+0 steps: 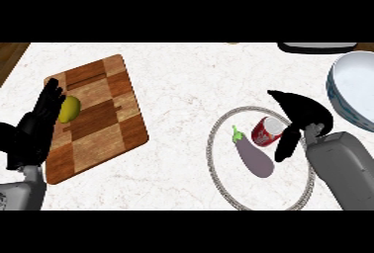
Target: Pick the can from the placemat and place it in the bowl
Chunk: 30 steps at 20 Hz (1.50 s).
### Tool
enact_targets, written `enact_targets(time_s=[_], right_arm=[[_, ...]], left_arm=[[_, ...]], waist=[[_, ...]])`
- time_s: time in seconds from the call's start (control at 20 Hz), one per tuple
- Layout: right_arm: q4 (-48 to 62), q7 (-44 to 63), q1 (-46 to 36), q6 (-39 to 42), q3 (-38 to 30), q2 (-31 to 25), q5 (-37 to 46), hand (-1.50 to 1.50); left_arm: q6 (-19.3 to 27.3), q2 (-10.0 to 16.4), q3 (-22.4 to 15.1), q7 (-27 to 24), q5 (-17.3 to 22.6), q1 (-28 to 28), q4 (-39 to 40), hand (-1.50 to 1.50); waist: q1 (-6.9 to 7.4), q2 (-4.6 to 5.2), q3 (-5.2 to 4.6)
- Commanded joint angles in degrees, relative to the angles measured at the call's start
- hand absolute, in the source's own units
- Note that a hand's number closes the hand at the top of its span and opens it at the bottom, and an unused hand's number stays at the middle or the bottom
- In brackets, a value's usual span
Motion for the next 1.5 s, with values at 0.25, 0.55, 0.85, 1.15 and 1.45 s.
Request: enact_targets(time_s=[0.25,0.55,0.85,1.15,1.45], right_arm=[[-0.4,-1.3,4.3,-0.5,-2.2,5.3,7.1,-1.50],[4.4,-5.0,3.4,-0.1,-4.1,6.3,11.5,-1.50],[7.9,-5.7,3.5,1.7,-6.0,9.3,10.3,1.50],[21.0,-15.5,-4.1,-5.2,-6.2,12.4,14.7,1.50],[20.7,-17.6,-3.4,-7.3,-7.1,12.1,18.3,1.50]], left_arm=[[-4.1,0.5,4.3,-1.8,0.9,-2.4,4.6,0.00],[-1.0,-3.8,1.0,-0.3,-3.3,-0.8,1.7,0.00],[-4.4,-0.9,4.7,-1.1,-1.3,-1.6,2.8,0.00],[-2.8,-2.8,3.2,-0.2,-3.2,-2.7,0.9,0.00],[-3.9,-2.8,4.3,-0.9,-3.2,-1.4,1.7,0.00]], waist=[[-0.21,0.01,0.01],[-0.14,0.01,0.01],[-0.11,0.03,0.01],[0.38,0.20,0.03],[0.12,0.07,0.02]])
